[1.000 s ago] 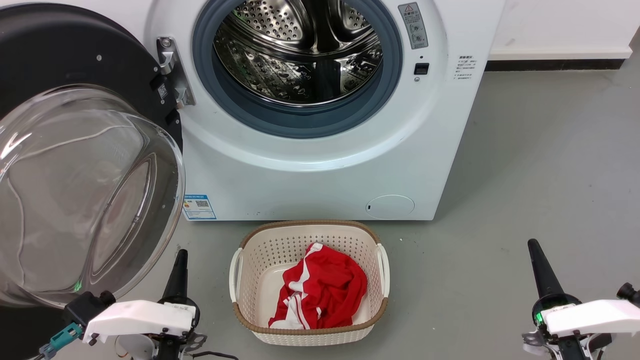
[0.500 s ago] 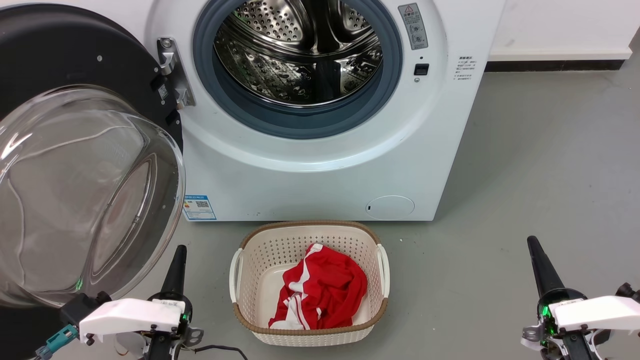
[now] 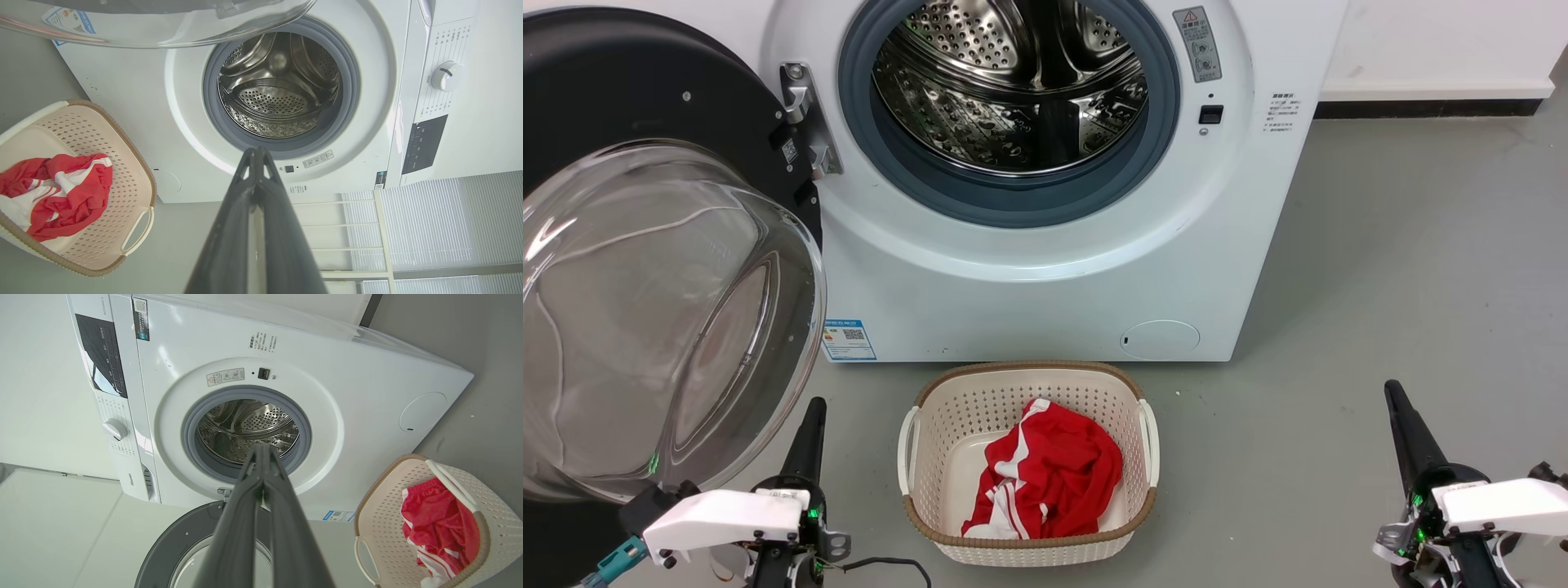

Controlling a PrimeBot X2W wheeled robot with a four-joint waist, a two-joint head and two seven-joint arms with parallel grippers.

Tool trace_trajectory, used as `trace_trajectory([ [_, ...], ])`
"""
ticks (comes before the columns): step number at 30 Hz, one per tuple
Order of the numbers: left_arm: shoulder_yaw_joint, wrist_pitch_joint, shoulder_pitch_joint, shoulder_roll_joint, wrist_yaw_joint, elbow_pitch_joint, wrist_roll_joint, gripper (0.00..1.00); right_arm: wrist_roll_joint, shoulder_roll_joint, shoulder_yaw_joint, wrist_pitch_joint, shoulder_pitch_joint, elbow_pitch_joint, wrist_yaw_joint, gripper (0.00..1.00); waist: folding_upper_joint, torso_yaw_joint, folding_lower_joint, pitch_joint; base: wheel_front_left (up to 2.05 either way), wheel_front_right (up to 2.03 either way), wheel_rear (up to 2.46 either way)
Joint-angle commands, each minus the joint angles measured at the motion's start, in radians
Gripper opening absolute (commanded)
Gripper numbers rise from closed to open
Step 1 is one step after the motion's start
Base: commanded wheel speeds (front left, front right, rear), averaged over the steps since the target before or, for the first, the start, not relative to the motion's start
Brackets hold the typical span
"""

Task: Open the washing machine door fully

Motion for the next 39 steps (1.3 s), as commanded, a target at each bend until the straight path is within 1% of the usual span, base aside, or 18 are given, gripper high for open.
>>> trace_trajectory([
  [1,0.006,0.007,-0.020,0.000,-0.007,0.000,-0.018,0.00,0.021,-0.003,-0.003,0.006,-0.023,0.002,0.000,0.00,0.0000,0.000,0.0000,0.000,0.00,0.00,0.00],
  [29,0.033,0.057,-0.025,-0.004,-0.042,0.013,-0.214,0.00,0.215,0.004,-0.018,0.047,-0.050,0.040,0.000,0.00,0.0000,0.000,0.0000,-0.004,0.00,0.00,0.00],
  [39,0.033,0.057,-0.024,-0.004,-0.041,0.013,-0.214,0.00,0.211,0.007,-0.022,0.051,-0.052,0.040,0.000,0.00,0.0000,0.000,0.0000,-0.004,0.00,0.00,0.00],
])
